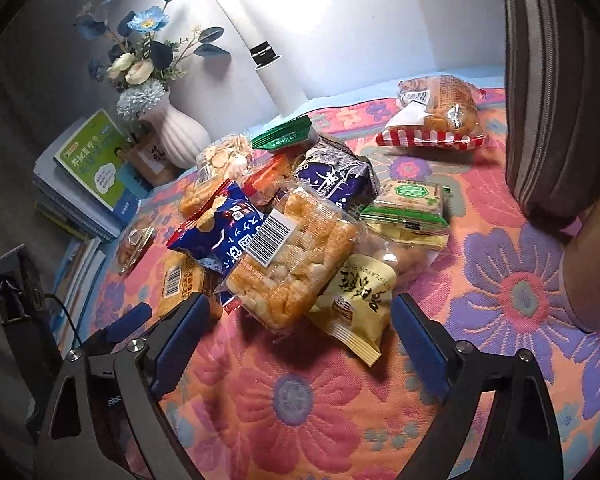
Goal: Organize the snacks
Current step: 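Grasp the wrapped square cake with the left tool while the right tool grasps the puffed-snack bag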
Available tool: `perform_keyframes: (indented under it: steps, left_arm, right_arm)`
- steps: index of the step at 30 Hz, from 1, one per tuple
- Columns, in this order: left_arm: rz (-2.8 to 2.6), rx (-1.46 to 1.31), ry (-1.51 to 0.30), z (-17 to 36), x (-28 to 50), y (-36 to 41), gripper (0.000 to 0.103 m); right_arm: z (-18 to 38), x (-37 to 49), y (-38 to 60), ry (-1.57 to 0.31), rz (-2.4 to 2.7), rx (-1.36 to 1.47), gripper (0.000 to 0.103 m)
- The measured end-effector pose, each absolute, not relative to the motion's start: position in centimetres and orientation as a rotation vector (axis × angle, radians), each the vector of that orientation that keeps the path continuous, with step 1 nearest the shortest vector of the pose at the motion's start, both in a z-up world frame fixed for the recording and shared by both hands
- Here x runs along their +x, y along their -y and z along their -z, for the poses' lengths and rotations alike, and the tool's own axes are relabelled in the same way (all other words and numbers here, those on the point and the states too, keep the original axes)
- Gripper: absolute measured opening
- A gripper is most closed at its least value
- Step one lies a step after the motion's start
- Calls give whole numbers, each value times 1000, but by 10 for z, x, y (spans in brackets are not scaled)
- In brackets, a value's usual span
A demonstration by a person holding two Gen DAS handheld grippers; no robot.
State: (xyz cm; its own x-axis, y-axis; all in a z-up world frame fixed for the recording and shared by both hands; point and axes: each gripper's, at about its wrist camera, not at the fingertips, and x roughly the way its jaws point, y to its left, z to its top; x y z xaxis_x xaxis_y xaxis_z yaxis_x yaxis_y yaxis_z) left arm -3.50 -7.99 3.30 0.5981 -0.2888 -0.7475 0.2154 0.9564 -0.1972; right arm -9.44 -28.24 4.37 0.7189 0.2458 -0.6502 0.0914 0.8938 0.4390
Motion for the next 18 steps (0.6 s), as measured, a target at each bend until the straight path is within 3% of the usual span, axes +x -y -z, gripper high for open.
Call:
perform_keyframes:
  steps: [13, 18]
  left_arm:
    - [278, -136, -934, -21, -15, 76, 81]
    - [281, -122, -931, -22, -14, 80, 65]
  right_arm:
    - [-39, -70, 286, -831, 64, 572, 86]
    - [-41, -63, 281, -826, 112, 548, 86]
